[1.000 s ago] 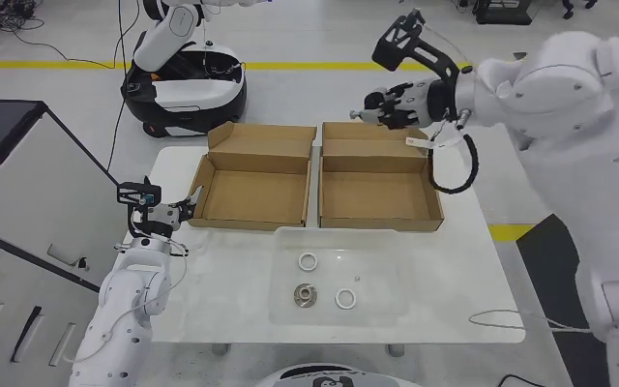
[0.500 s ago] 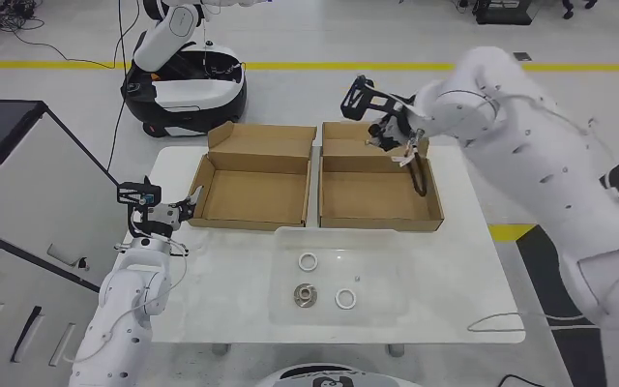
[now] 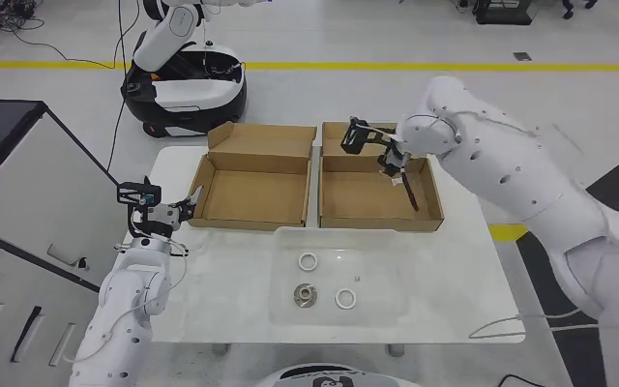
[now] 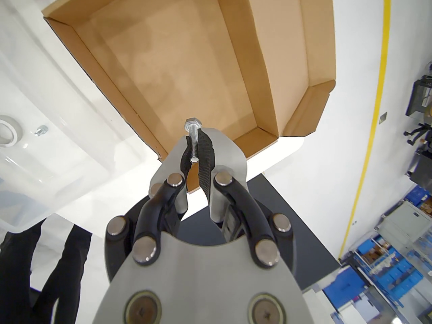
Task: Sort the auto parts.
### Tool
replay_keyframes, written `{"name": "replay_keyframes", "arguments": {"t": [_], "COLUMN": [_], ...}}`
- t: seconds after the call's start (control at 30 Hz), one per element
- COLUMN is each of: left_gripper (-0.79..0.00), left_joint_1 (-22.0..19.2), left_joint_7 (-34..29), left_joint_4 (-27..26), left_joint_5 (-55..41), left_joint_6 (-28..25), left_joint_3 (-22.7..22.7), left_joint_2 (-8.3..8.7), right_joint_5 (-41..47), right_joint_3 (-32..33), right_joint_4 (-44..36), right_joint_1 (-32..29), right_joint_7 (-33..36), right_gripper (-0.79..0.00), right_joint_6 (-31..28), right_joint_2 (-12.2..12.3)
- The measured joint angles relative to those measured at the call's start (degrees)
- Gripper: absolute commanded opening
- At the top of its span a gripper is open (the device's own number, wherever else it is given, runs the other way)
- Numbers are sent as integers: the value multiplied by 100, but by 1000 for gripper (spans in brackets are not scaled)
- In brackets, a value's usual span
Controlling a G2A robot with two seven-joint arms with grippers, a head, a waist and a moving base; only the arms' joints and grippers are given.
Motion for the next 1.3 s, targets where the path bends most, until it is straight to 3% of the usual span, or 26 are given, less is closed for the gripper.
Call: {"name": "replay_keyframes", "arguments": {"t": [0.17,0.23,0.43,0.83,1.3], "left_gripper": [0,0,0,0,0], "left_joint_1": [0,0,0,0,0], "left_joint_7": [0,0,0,0,0], "left_joint_4": [0,0,0,0,0], "left_joint_5": [0,0,0,0,0], "left_joint_6": [0,0,0,0,0], "left_joint_3": [0,0,0,0,0], "left_joint_2": [0,0,0,0,0], "right_joint_5": [577,675,635,1212,1439], "right_joint_3": [-1122,-1290,-1190,-1192,-1192], "right_joint_4": [33,21,154,1263,2628], "right_joint_1": [640,731,606,522,274], "right_joint_7": [36,64,149,198,381], "right_gripper": [-785,-785,-785,-785,-785], "right_joint_6": [35,62,146,196,381], "right_joint_2": [15,22,-2,-154,-523]}}
